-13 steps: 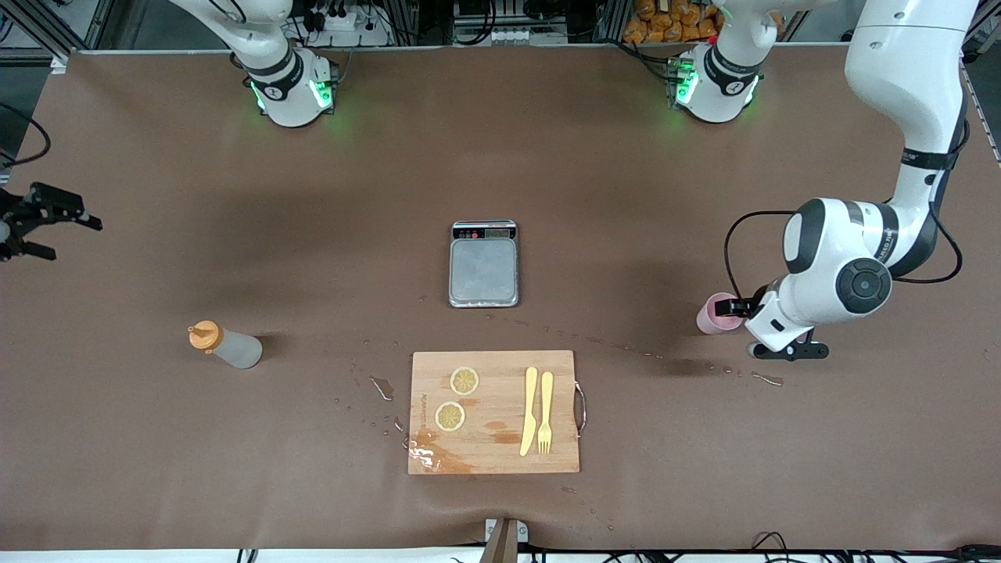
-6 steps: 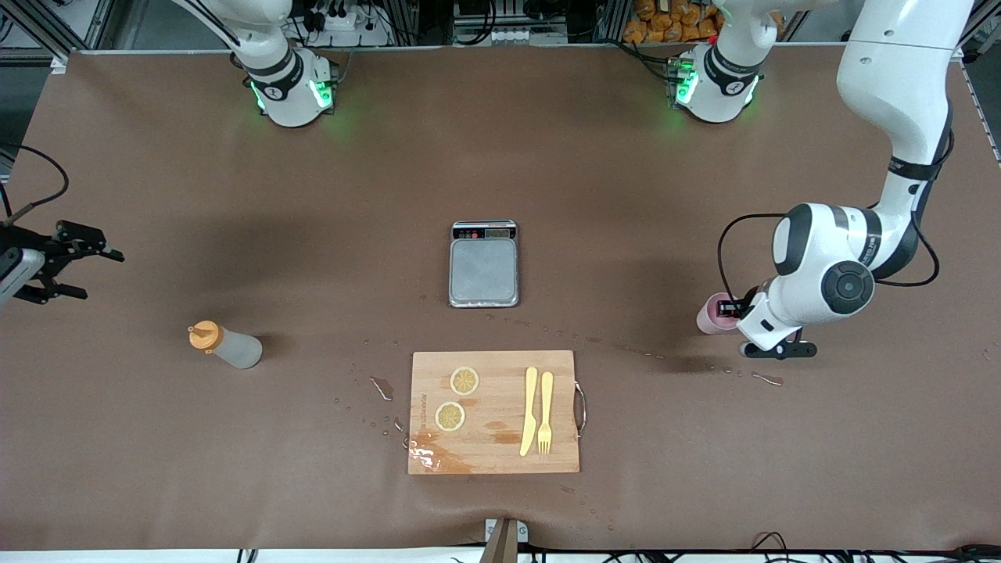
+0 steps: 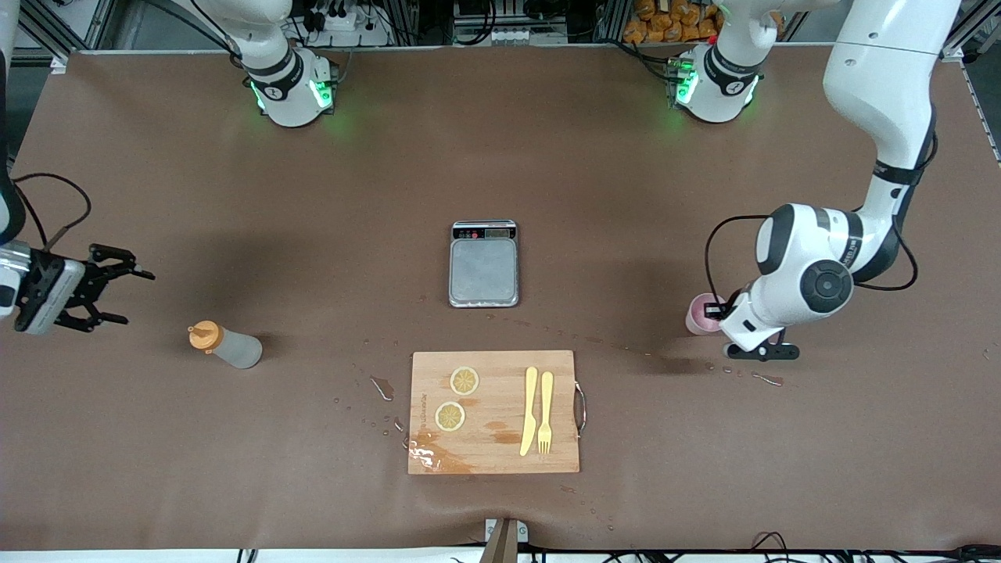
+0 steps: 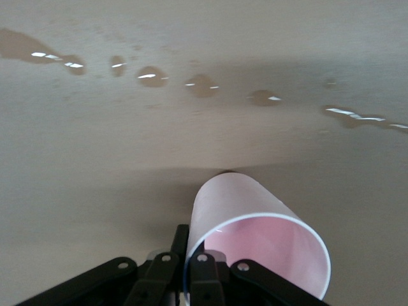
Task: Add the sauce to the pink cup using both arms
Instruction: 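Carry the cup onto the scale with the left gripper while the right grasps the bottle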
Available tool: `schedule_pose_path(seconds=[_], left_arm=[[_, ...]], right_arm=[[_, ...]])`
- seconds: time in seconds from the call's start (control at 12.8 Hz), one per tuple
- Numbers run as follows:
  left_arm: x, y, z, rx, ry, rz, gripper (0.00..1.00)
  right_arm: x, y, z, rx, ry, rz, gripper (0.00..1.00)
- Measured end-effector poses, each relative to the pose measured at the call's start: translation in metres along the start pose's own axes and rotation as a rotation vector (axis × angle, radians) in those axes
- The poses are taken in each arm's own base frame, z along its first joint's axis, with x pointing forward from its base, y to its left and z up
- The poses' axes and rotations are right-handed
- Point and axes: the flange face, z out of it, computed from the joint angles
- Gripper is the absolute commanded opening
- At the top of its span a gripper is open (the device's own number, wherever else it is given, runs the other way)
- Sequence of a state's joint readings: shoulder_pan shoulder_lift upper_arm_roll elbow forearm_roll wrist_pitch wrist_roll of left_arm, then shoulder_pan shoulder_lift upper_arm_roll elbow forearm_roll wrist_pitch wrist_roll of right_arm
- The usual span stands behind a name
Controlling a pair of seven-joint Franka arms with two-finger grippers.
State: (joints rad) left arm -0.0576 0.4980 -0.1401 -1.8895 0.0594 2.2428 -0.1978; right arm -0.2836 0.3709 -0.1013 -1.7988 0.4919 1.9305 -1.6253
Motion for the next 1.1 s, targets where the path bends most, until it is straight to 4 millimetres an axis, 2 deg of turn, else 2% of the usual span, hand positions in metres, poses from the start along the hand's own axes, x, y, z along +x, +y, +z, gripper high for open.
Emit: schedule_pose_path(seconds=[0.08,0.24,0.47,0.63,0.78,0.94,1.1], left_arm=[[-0.001,0.024,-0.005,0.0,0.012,-0.018,0.0],[-0.009,0.093,-0.018,-0.004,0.044,-0.064,0.0],[-0.041,0.209,-0.036,-0.021,0.091,-0.145,0.0],[-0.064,0.276,-0.035,-0.038,0.105,-0.215,0.0],[-0.079,0.328,-0.03,-0.061,0.114,-0.268,0.0],[-0.09,0.366,-0.023,-0.091,0.103,-0.309,0.0],[-0.103,0.396,-0.02,-0.118,0.086,-0.324,0.0]], right_arm=[[-0.005,0.005,0.012,0.006,0.016,-0.034,1.0],[-0.014,0.014,0.027,-0.001,0.027,-0.069,1.0],[-0.014,0.023,0.034,-0.014,0.073,-0.06,1.0],[-0.015,0.028,0.041,-0.026,0.106,-0.044,1.0],[-0.02,0.035,0.055,-0.043,0.132,-0.066,1.0],[-0.03,0.04,0.075,-0.041,0.164,-0.114,1.0],[-0.037,0.044,0.095,-0.04,0.209,-0.151,1.0]])
